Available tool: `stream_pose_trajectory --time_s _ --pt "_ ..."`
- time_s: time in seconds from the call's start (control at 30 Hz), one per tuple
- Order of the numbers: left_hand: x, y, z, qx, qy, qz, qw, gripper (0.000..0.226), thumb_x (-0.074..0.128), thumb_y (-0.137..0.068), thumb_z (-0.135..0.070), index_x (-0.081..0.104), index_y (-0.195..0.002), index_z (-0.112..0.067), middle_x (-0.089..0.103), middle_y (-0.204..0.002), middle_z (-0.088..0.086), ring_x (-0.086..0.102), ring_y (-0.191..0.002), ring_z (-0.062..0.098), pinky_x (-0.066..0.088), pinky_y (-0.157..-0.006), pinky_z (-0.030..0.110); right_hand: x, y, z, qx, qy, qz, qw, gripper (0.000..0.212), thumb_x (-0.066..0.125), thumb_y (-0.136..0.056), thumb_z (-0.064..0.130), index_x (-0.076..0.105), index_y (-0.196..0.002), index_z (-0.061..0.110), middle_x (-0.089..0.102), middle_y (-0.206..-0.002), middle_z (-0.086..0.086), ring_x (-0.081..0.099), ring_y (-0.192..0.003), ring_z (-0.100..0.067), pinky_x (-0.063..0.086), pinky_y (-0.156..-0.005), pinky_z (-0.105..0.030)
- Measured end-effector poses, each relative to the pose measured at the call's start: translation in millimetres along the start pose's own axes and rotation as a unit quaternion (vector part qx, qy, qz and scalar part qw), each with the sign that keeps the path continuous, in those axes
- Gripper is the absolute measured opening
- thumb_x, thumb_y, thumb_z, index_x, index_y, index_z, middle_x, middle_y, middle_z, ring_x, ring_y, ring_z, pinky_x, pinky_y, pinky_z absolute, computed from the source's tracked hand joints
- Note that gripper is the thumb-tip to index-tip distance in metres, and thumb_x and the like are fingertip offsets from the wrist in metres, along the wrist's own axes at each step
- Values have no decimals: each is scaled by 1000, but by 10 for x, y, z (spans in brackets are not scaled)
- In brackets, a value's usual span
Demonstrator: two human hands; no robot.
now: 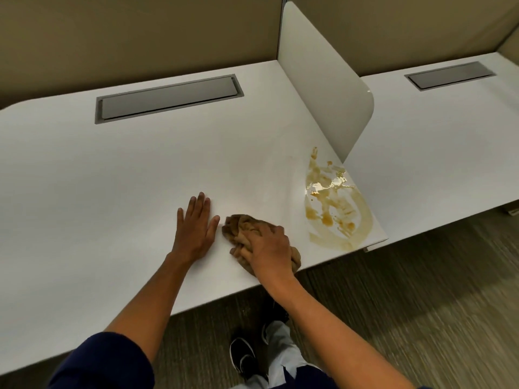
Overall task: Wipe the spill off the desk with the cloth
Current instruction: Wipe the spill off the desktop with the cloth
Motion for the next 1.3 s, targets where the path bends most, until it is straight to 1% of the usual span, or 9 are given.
stream_pose_trajectory --time_s 0.13,0.2,0.3,0.37,0.47,0.67,0.97,1.1,1.3 --pt "4 13 -38 -1 -29 -6 1000 65 26 -105 -45 7 -159 -14 -6 -168 2 -8 -155 18 -5 -124 47 -185 -74 -460 146 0 -82 986 49 53 -96 39 42 -143 32 34 -148 -7 36 -124 -34 39 -98 -42" --pt "3 5 -59 1 -43 -6 999 66 26 -105 -46 6 -159 -14 -7 -168 2 -8 -155 19 -4 -124 48 -209 -138 -594 175 -12 -91 980 49 51 -98 38 40 -146 29 32 -151 -6 34 -128 -33 38 -103 -41" --pt "-2 -86 -117 12 -56 0 998 67 26 -105 -47 5 -159 -14 -8 -168 2 -8 -155 20 -3 -124 50 -137 -177 -495 113 -16 -74 991 52 47 -100 38 36 -150 30 31 -154 -5 33 -131 -32 37 -107 -40" --pt "-2 -171 -166 17 -59 5 998 67 25 -105 -47 4 -160 -15 -8 -168 2 -9 -155 20 -3 -124 50 -97 -164 -364 68 4 -90 994 50 51 -99 35 42 -148 30 40 -150 -7 40 -128 -34 41 -103 -42" --pt "1 -296 -216 24 -60 7 998 67 25 -105 -47 3 -159 -15 -9 -168 2 -9 -155 20 -3 -124 50 -85 -247 -347 91 15 -109 990 45 52 -99 33 49 -143 30 47 -146 -6 45 -126 -35 42 -99 -41" --pt "-22 -594 -190 31 -61 1 998 67 25 -104 -47 5 -159 -15 -7 -168 1 -7 -155 20 -2 -124 49 -232 -522 -440 90 32 -212 973 44 81 -78 18 70 -120 21 65 -127 -13 64 -99 -40 57 -72 -44" --pt "-61 -1062 -209 38 -85 -26 995 75 14 -96 -58 9 -160 -18 -1 -168 1 -1 -155 22 3 -122 54 -231 -932 -586 68 7 -301 951 19 65 -90 14 73 -107 18 63 -126 -10 61 -99 -34 52 -74 -38" --pt "-62 -1228 -237 50 -95 -39 993 76 11 -96 -60 12 -159 -18 3 -168 2 2 -155 24 5 -121 56 -295 -1259 -629 60 3 -325 944 30 45 -93 18 72 -105 18 63 -124 -9 58 -94 -31 51 -72 -37" --pt "-82 -1487 -302 62 -92 -43 993 74 9 -97 -58 14 -159 -19 3 -168 0 2 -155 24 5 -121 56 -426 -1794 -767 88 -36 -330 939 29 45 -91 21 72 -100 19 62 -124 -6 56 -90 -31 47 -70 -37"
Point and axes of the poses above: each hand's wrist, its own y-axis away from the middle knuckle, its own x-axis out of the palm, z = x × y, the point moved 5 cm from there along -y, towards the middle knuckle
